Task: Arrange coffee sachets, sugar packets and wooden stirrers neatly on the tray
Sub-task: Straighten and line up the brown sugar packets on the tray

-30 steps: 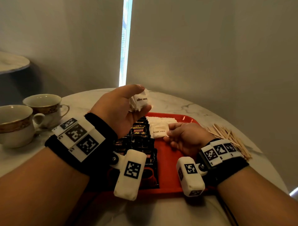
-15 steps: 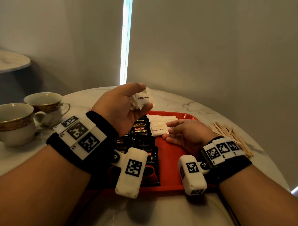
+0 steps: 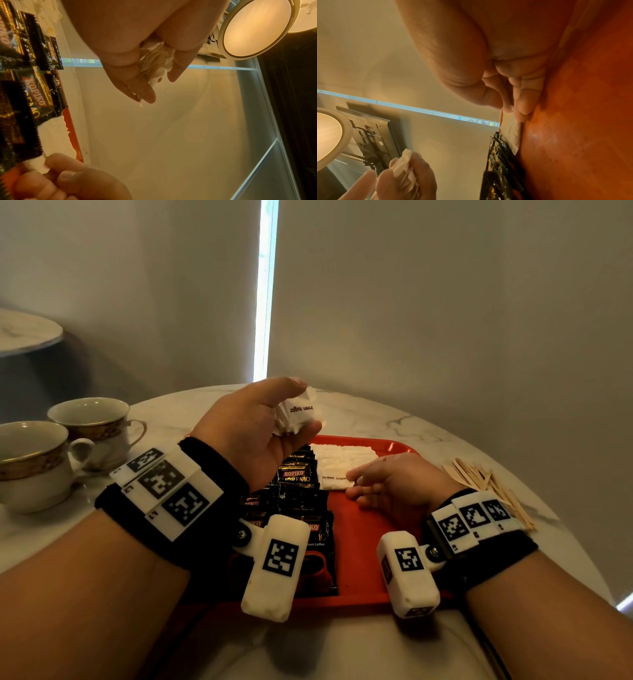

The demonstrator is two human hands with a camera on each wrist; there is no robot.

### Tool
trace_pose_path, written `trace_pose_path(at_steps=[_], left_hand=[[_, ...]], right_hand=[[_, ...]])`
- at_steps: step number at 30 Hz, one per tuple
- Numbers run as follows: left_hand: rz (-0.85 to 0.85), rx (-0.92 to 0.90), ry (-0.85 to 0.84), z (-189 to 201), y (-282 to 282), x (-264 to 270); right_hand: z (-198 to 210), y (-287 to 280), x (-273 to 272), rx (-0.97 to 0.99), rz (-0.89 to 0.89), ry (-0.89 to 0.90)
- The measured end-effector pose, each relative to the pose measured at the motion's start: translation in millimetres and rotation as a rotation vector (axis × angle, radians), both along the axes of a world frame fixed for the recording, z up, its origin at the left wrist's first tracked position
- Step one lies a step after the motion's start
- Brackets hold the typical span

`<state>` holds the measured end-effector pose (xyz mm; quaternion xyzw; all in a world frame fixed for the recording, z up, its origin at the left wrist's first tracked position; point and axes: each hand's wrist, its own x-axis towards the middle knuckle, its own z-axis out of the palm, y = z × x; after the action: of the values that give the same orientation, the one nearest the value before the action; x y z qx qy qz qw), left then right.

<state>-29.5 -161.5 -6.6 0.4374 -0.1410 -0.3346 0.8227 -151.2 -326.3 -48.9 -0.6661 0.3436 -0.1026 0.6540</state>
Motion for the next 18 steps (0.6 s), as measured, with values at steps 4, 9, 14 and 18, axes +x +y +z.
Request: trace_pose_path(at_steps=[4,9,14,18], left_hand=[[-0.001,-0.002,-0.009,-0.3,-0.6,-0.8],[-0.027,0.006,-0.014,-1.2,-0.1,-1.9],[-0.062,0.007,-0.021,-2.1,1.5,-0.5],[-0.067,0.004,-0.022,-2.8,1.0,-0.8]], right_hand=[[1.1,1.8,0.4,-0.009,-0.005,0.010],[0.0,1.9,-0.1,-0.004,-0.010,-0.011],[0.0,1.0,1.3,0.004,-0.026,-0.040],[-1.6,2.9,4.1,0.050,-0.015,-0.035]])
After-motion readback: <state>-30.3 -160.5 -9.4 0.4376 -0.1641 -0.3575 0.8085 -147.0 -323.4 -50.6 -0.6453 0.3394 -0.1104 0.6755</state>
